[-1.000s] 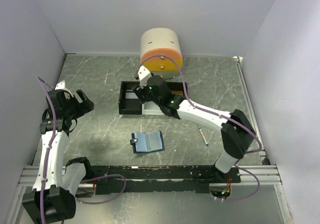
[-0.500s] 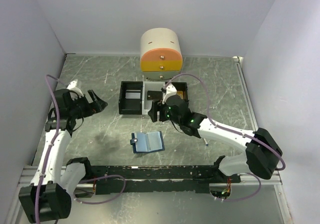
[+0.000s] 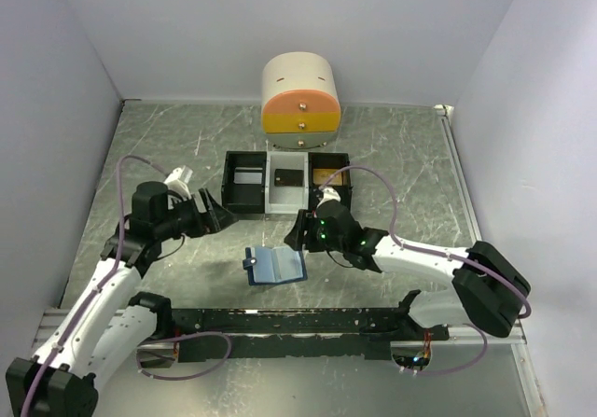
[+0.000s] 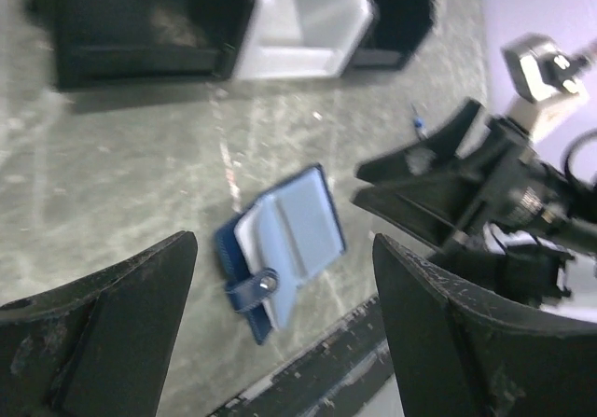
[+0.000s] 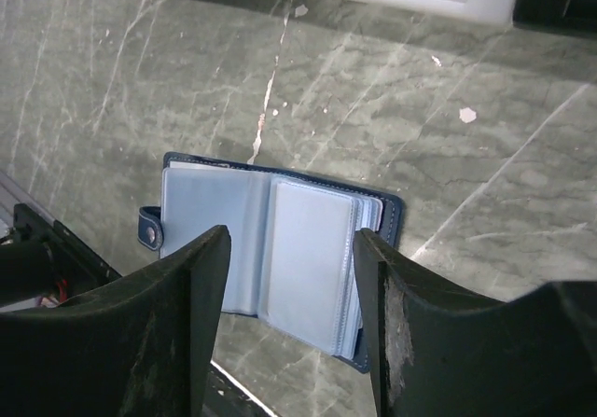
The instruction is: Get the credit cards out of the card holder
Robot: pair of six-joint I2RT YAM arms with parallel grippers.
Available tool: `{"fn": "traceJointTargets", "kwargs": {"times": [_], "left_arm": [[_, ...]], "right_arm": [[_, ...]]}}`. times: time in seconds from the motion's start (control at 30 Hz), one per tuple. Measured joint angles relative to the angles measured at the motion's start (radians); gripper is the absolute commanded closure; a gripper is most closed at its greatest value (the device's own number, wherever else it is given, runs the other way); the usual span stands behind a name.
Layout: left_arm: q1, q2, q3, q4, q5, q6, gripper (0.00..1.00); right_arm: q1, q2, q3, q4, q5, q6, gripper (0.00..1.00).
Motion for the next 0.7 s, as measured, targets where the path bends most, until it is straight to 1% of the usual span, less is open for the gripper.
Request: {"fn": "traceJointTargets", "kwargs": {"times": [0.1,0.23,0.37,0.43,0.53,0.7], "left_arm": [[-0.102,0.023,-0.005,0.044,0.015,-0.054,0.14],[-0.277,0.052,-0.005,0.097,-0.024,-0.114,0.22],[-0.463,0.137,-0.005,0.132,-0.120,-0.161,0.28],[-0.555,0.196,-0.003,0.130,-0.182,-0.174,0.33],[-0.652,0.298,0.012,0.110,-0.277,-0.194,0.42],[-0.727,0.405,0.030,0.064,-0.418,-0.243,0.44]], "right_arm": [[0.001,0.014,-0.007,0.016,-0.010,0.034,0.48],[0.001,0.024,-0.020,0.016,-0.020,0.063,0.50],[0.001,0.026,-0.034,0.025,-0.045,0.068,0.53],[0.001,0.026,-0.038,0.036,-0.062,0.069,0.57],[0.001,0.026,-0.045,0.049,-0.087,0.069,0.60],[0.001,0.043,-0.051,0.060,-0.114,0.070,0.63]]}}
